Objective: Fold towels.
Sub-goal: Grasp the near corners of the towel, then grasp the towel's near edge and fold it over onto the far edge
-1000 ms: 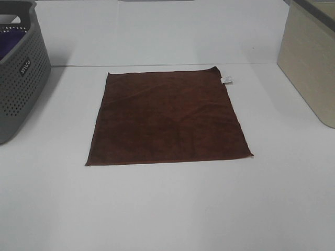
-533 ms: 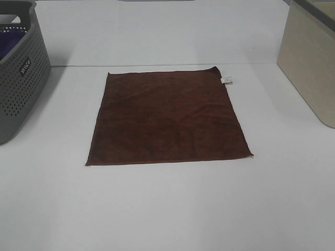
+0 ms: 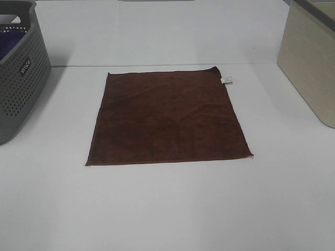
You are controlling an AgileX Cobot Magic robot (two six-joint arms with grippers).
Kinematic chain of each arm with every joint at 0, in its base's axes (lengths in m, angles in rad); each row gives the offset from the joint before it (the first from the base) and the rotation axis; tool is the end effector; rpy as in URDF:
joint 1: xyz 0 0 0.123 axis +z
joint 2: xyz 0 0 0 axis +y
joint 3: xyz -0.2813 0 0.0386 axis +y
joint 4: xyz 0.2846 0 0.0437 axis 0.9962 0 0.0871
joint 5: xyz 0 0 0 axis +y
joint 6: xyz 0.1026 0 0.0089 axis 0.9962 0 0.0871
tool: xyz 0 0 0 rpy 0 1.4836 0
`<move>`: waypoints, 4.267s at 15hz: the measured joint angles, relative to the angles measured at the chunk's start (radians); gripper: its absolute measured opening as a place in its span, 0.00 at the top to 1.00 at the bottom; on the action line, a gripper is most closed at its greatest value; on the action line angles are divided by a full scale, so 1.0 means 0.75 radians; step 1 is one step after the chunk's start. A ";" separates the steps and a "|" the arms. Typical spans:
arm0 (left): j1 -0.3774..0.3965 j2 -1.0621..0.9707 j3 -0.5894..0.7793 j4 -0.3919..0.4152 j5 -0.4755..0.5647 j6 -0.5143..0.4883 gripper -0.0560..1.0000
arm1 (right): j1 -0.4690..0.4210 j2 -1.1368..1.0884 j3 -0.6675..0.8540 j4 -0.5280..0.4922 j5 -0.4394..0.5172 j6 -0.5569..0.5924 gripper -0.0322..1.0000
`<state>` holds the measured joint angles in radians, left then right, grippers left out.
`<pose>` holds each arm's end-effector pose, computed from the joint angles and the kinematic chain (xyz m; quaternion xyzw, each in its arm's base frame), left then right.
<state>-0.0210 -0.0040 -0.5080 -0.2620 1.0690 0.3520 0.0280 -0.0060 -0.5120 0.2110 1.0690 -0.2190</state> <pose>0.0348 -0.0241 0.2939 0.1629 0.8291 -0.0432 0.5330 0.0345 0.0199 0.2943 -0.1096 0.8388 0.0548 0.5304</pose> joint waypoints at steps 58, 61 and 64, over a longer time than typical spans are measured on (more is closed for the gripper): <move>-0.233 2.832 -0.735 -1.469 -0.579 0.657 0.25 | -0.083 2.884 -0.932 0.844 -0.253 -0.567 0.30; -0.251 2.851 -0.740 -1.483 -0.587 0.627 0.42 | -0.024 2.912 -0.947 0.876 -0.275 -0.567 0.50; -0.251 2.865 -0.739 -1.455 -0.612 0.615 0.89 | -0.013 2.933 -0.947 0.873 -0.317 -0.567 0.94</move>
<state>-0.2090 2.1450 -1.0620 -1.3530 0.6100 0.8130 0.0180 2.1940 -1.2220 0.8660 0.8310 -0.6440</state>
